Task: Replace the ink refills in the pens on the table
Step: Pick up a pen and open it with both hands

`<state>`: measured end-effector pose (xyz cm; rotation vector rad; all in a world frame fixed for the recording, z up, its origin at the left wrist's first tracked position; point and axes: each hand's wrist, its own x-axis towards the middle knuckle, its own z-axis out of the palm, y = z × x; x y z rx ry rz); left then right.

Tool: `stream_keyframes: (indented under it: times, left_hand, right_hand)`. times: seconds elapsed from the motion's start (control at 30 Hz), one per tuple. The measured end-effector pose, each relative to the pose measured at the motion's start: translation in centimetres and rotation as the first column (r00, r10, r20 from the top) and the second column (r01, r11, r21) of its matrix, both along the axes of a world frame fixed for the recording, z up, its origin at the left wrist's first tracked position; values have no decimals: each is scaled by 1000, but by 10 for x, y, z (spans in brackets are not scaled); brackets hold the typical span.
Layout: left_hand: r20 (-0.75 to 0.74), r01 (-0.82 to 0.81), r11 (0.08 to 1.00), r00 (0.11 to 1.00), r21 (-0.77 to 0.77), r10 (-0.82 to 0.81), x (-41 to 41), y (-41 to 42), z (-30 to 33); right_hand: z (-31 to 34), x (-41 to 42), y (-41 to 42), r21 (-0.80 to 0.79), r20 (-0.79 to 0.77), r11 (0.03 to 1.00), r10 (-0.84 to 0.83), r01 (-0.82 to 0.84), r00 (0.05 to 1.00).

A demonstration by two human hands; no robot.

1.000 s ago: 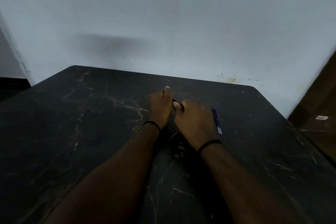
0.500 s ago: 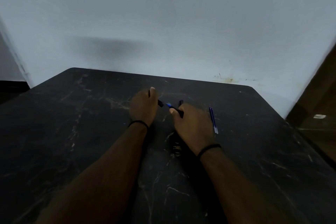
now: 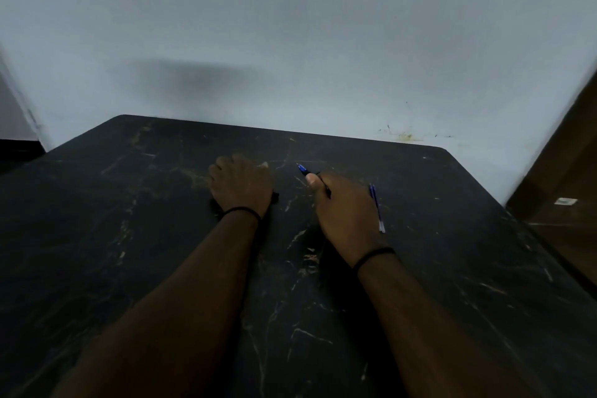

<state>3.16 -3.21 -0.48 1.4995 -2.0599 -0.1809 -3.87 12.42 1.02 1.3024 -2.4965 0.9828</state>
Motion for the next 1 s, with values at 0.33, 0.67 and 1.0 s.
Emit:
stream_keyframes:
  times: [0.33, 0.67, 1.0]
  left_hand:
    - [-958, 719, 691, 246, 78, -148, -1, 26, 15]
    - [-998, 999, 4, -45, -44, 50, 3, 28, 19]
    - [-1000, 986, 167, 5, 9, 22, 5, 26, 17]
  right_hand:
    - [0, -2, -5, -289, 341, 957, 125, -23, 932]
    - [5, 0, -3, -451, 872, 880, 470, -152, 135]
    - [3, 6, -8, -397, 853, 901, 433, -176, 292]
